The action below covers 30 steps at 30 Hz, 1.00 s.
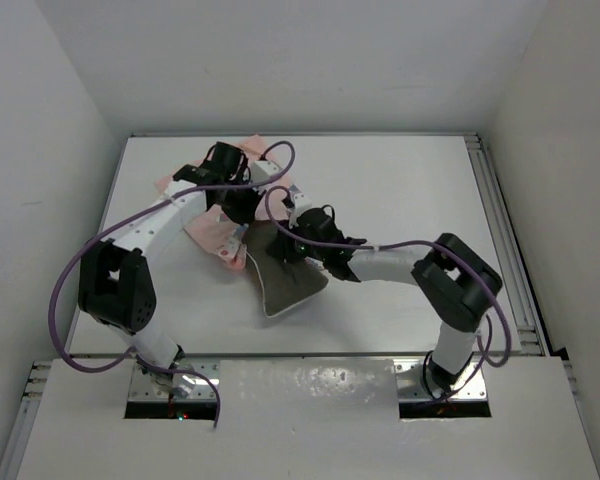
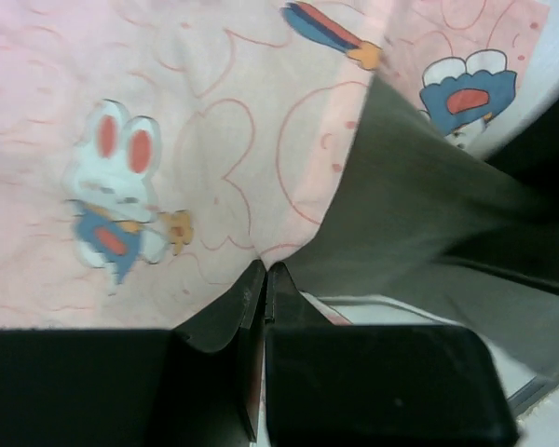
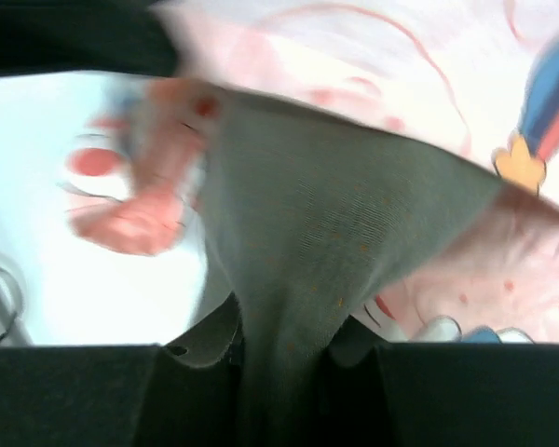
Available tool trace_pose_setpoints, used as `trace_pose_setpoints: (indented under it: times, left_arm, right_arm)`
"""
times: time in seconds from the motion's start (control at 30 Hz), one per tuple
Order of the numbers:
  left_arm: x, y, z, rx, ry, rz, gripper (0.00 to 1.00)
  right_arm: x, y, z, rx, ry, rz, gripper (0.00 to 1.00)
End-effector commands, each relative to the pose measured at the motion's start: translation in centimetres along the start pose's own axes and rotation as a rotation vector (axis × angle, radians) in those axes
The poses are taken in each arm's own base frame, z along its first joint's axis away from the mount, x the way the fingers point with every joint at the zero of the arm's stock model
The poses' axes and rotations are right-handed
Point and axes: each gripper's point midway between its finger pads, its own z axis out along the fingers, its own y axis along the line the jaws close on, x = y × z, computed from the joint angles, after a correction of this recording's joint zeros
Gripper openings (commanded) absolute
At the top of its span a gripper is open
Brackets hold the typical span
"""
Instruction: Put the pillow into the pillowcase
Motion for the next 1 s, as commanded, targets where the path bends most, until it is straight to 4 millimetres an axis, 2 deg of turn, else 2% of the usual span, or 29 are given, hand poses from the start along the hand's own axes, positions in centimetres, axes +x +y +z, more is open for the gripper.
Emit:
trace_pose_setpoints:
  times: [0.0, 0.03, 0.07, 0.1, 0.13, 0.27, 0.37, 0.43, 0.47, 0.5, 0.53, 0.6, 0.67, 0.73, 0.83, 0.9, 0.97]
  left_arm:
    - [-3.9, -0.6, -3.3, 0.016, -0.109, 0.084, 0.0]
    - [-4.3, -0.8, -3.8, 0.027, -0.119, 0.095, 0.0]
    - [-4.8, -1.3, -4.2, 0.055, -0.14, 0.113, 0.0]
    - [-4.8, -1.9, -4.7, 0.082, -0.137, 0.12, 0.0]
    - [-5.6, -2.4, -5.4, 0.104, -0.162, 0.135, 0.0]
    - [-6.6, -5.7, -6.9, 0.272, -0.232, 0.212, 0.0]
    - [-5.3, -6.6, -6.4, 0.306, -0.207, 0.217, 0.0]
    - [-5.0, -7.0, -6.5, 0.326, -0.205, 0.218, 0.0]
    - [-5.2, -7.4, -6.9, 0.348, -0.216, 0.23, 0.0]
    - [-5.4, -7.7, -7.3, 0.359, -0.226, 0.24, 0.0]
    - [-5.7, -8.0, -7.6, 0.377, -0.244, 0.257, 0.0]
    - [-6.1, -8.2, -8.4, 0.384, -0.26, 0.278, 0.0]
    - [-6.4, -8.5, -8.8, 0.396, -0.274, 0.294, 0.0]
    - [-6.5, -8.7, -8.7, 0.404, -0.278, 0.296, 0.0]
    - [-6.4, -9.4, -7.6, 0.44, -0.293, 0.273, 0.0]
    - [-6.2, -10.3, -7.5, 0.486, -0.297, 0.272, 0.0]
    - [-6.0, -10.8, -7.7, 0.51, -0.304, 0.282, 0.0]
  right_arm:
    - [-12.2, 6.6, -5.6, -0.163, -0.399, -0.097, 0.0]
    - [-13.4, 7.0, -6.7, -0.163, -0.45, -0.111, 0.0]
    - [-13.5, 7.2, -7.4, -0.172, -0.478, -0.114, 0.0]
    - [-15.1, 8.0, -8.8, -0.199, -0.541, -0.119, 0.0]
    - [-15.6, 8.0, -9.2, -0.193, -0.565, -0.11, 0.0]
    - [-17.0, 7.4, -9.6, -0.153, -0.645, -0.1, 0.0]
    - [-18.0, 7.0, -10.2, -0.138, -0.723, -0.069, 0.0]
    - [-18.5, 6.0, -9.9, -0.083, -0.734, -0.049, 0.0]
    - [-18.5, 5.5, -9.6, -0.055, -0.723, -0.045, 0.0]
    - [-18.0, 3.9, -8.6, 0.005, -0.678, -0.009, 0.0]
    - [-17.7, 3.2, -8.2, 0.021, -0.658, 0.018, 0.0]
    - [-17.5, 1.5, -7.9, 0.041, -0.646, 0.094, 0.0]
    - [-17.0, 0.7, -7.7, 0.04, -0.644, 0.172, 0.0]
    - [-17.2, 0.6, -7.6, 0.049, -0.645, 0.196, 0.0]
    - [-16.1, -0.2, -6.3, 0.082, -0.597, 0.226, 0.0]
    - [-15.2, -1.5, -5.9, 0.129, -0.578, 0.282, 0.0]
    - [-14.0, -3.7, -5.3, 0.204, -0.556, 0.339, 0.0]
